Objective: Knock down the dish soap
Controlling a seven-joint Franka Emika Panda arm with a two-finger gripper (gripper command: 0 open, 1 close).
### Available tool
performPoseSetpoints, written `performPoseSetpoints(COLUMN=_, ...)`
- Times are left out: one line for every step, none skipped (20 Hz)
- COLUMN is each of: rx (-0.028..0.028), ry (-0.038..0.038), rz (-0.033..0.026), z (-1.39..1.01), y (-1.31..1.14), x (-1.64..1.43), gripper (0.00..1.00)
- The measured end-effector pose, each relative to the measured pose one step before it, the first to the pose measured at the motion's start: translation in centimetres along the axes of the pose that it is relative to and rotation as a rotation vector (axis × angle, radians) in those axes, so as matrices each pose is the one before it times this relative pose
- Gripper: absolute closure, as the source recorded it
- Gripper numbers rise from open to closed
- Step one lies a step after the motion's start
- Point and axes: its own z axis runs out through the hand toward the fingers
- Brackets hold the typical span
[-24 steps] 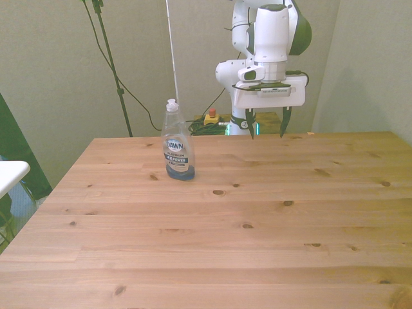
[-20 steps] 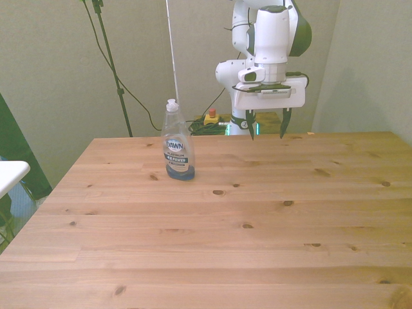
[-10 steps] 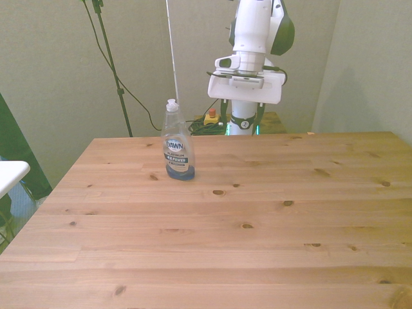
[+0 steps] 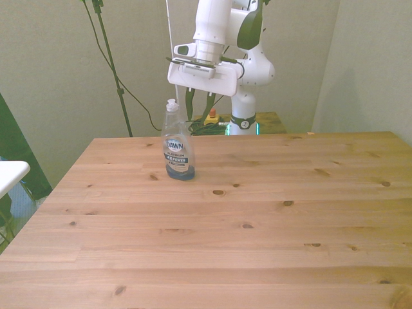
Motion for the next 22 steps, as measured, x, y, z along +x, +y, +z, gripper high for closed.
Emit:
performPoseSetpoints(rx=-0.00176, ry=0.00239, rz=0.00771, z=0.051, y=0.316, x=0.552, gripper=1.00)
performPoseSetpoints(rx=-0.00198, ry=0.00447, rz=0.00404, z=0.080, y=0.151, x=0.481, gripper=1.00)
performPoseSetpoints(rx=-0.00213, ry=0.00469, rz=0.00158, z=0.123, y=-0.012, x=0.364, gripper=1.00)
performPoseSetpoints(rx=-0.00296, ry=0.00212, rz=0.00032, z=0.146, y=-0.131, x=0.350, gripper=1.00)
performPoseSetpoints(rx=-0.00222, ry=0.00258, rz=-0.00166, z=0.132, y=-0.224, x=0.323, gripper=1.00)
performPoseSetpoints(rx=0.00062, ry=0.00493, rz=-0.00126, z=0.076, y=-0.298, x=0.406, gripper=1.00)
performPoseSetpoints(rx=0.00047, ry=0.00538, rz=-0.00051, z=0.105, y=-0.344, x=0.470, gripper=1.00)
performPoseSetpoints(rx=-0.00096, ry=0.00637, rz=-0.00070, z=0.046, y=-0.362, x=0.531, gripper=1.00)
performPoseSetpoints(rx=-0.00237, ry=0.00568, rz=-0.00078, z=0.057, y=-0.401, x=0.547, gripper=1.00)
performPoseSetpoints(rx=-0.00148, ry=0.00435, rz=0.00155, z=0.089, y=-0.424, x=0.562, gripper=1.00)
performPoseSetpoints(rx=-0.00105, ry=0.00591, rz=0.00381, z=0.042, y=-0.457, x=0.619, gripper=1.00)
performPoseSetpoints(rx=-0.00156, ry=0.00826, rz=0.00436, z=0.016, y=-0.487, x=0.720, gripper=1.00)
performPoseSetpoints(rx=-0.00246, ry=0.01178, rz=0.00611, z=-0.010, y=-0.506, x=0.910, gripper=1.00)
performPoseSetpoints(rx=-0.00004, ry=0.01016, rz=0.00779, z=0.048, y=-0.521, x=0.972, gripper=1.00)
performPoseSetpoints(rx=0.00457, ry=0.01095, rz=0.00940, z=0.087, y=-0.583, x=1.064, gripper=1.00)
performPoseSetpoints(rx=0.00487, ry=0.00971, rz=0.00981, z=0.229, y=-0.776, x=1.016, gripper=1.00)
performPoseSetpoints(rx=0.00698, ry=0.00952, rz=0.00896, z=0.335, y=-1.117, x=0.831, gripper=1.00)
performPoseSetpoints(rx=0.01072, ry=0.01058, rz=0.00595, z=0.508, y=-1.420, x=0.650, gripper=1.00)
performPoseSetpoints(rx=0.00774, ry=0.00649, rz=0.00389, z=0.585, y=-1.366, x=0.421, gripper=1.00)
performPoseSetpoints(rx=0.00757, ry=0.00655, rz=0.00305, z=0.572, y=-1.226, x=0.330, gripper=1.00)
performPoseSetpoints(rx=0.00744, ry=0.00933, rz=0.00429, z=0.547, y=-0.958, x=0.508, gripper=1.00)
performPoseSetpoints(rx=0.00434, ry=0.00955, rz=0.00552, z=0.543, y=-0.675, x=0.584, gripper=1.00)
